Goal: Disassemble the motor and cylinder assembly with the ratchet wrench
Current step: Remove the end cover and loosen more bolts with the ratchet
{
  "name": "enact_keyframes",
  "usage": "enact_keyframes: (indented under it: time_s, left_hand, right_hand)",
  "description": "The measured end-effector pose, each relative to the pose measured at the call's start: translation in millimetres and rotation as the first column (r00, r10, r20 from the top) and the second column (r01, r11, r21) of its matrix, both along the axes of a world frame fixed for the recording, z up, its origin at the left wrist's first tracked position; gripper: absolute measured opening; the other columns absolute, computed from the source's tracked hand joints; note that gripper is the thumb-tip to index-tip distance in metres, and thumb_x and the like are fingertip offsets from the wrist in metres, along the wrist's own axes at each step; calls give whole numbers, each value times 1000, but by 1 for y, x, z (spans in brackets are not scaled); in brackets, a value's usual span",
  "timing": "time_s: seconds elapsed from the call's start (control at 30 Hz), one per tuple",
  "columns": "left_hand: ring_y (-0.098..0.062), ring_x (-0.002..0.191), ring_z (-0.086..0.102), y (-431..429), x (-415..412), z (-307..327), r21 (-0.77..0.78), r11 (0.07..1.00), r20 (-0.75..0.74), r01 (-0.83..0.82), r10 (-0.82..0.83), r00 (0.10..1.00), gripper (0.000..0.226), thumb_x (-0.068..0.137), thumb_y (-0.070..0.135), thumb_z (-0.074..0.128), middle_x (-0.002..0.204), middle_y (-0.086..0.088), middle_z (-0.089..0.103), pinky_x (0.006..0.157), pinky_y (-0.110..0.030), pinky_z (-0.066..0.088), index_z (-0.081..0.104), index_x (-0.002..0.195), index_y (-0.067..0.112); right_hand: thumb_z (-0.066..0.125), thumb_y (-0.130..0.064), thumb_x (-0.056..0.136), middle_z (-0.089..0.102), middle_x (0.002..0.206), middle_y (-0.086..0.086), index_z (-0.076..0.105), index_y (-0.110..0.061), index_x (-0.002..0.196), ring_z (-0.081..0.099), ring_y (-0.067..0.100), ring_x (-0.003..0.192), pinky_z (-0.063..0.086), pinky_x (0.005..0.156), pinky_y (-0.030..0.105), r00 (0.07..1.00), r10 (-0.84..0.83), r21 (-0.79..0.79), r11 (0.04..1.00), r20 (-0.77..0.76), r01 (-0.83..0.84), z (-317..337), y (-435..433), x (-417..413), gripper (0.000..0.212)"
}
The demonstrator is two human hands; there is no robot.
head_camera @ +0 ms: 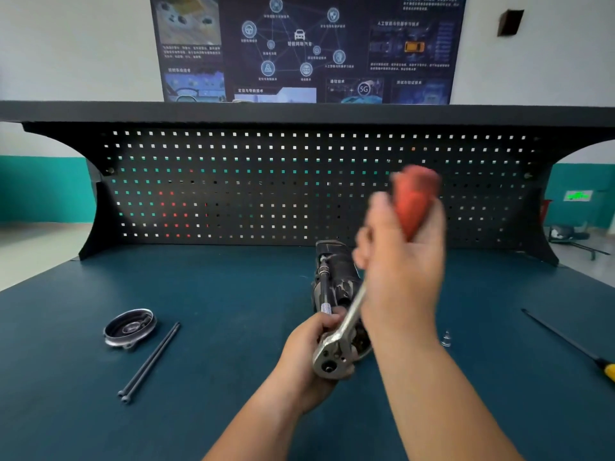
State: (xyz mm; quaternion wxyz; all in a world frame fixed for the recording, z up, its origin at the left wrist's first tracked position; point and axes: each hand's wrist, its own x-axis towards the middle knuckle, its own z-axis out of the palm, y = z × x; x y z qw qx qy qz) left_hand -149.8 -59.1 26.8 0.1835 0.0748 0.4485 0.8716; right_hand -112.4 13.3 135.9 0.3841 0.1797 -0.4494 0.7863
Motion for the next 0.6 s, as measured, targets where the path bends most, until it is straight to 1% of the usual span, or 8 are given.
enact_keyframes:
  time_s: [0.07, 0.13, 0.27, 0.33, 0.4, 0.47, 0.53, 0.6]
  left_hand:
    - [-11, 33, 40, 2, 5, 11, -27, 1000, -7, -11, 11, 1000, 6, 73, 14, 49, 55, 0, 44, 33, -13, 28, 51, 77, 12]
    - [-11, 38, 42, 5, -1, 2, -75, 997, -12, -34, 33, 999, 5, 85, 15, 48, 56, 1, 42, 35, -15, 31, 52, 82, 14]
    - [-11, 45, 54, 7, -8, -5, -258, 964, -109, -60, 33, 994, 43, 99, 42, 34, 58, 0, 59, 41, -14, 38, 59, 80, 12]
    - [-13, 57, 64, 6, -15, -10, -336, 940, -122, -63, 23, 992, 62, 97, 55, 22, 74, -4, 71, 46, -16, 42, 66, 82, 13]
    - [-13, 77, 69, 2, -19, -14, -378, 924, -137, -61, 9, 991, 72, 96, 59, 13, 96, -4, 74, 58, -21, 48, 71, 91, 16]
    - [-18, 97, 68, 1, -21, -17, -372, 926, -151, -59, 2, 989, 77, 95, 60, 10, 107, -5, 72, 81, -33, 53, 70, 103, 13]
    - [-26, 109, 64, 2, -19, -16, -358, 932, -162, -64, 6, 987, 83, 95, 60, 7, 109, -9, 71, 103, -44, 42, 68, 109, 7]
    - [-25, 107, 65, 1, -22, -18, -344, 937, -163, -58, 2, 987, 86, 94, 61, 5, 109, -9, 71, 101, -40, 42, 68, 108, 5]
  right_hand:
    - [54, -10, 93, 49, 55, -15, 52, -26, 97, 36, 2, 41, 32, 40, 16, 1000, -13, -266, 964, 28, 20, -6, 17, 3, 16]
    - [50, -11, 95, 49, 56, -15, 53, -26, 101, 36, 2, 42, 33, 41, 16, 996, -64, -347, 934, 68, 84, -13, 26, 5, 16]
    - [51, -17, 92, 48, 58, -15, 53, -26, 103, 35, 3, 42, 33, 42, 16, 993, -108, -294, 949, 40, 115, -16, 29, 7, 14]
    - [52, -20, 89, 47, 59, -14, 53, -27, 101, 34, 3, 43, 32, 42, 17, 995, -97, -269, 959, -8, 91, -10, 29, 9, 15]
    - [52, -20, 88, 47, 60, -14, 54, -28, 97, 34, 4, 43, 32, 43, 17, 996, -76, -259, 964, -42, 63, -5, 30, 10, 12]
    - [51, -19, 89, 46, 60, -13, 53, -29, 91, 33, 4, 43, 31, 43, 17, 997, -56, -257, 966, -60, 39, -3, 32, 11, 10]
    - [50, -18, 90, 46, 59, -13, 51, -28, 87, 32, 4, 42, 30, 42, 17, 997, -44, -251, 968, -68, 26, -2, 33, 11, 11]
    - [50, -17, 87, 45, 58, -12, 50, -28, 87, 31, 4, 41, 30, 42, 17, 997, -38, -250, 968, -65, 21, -4, 33, 12, 11]
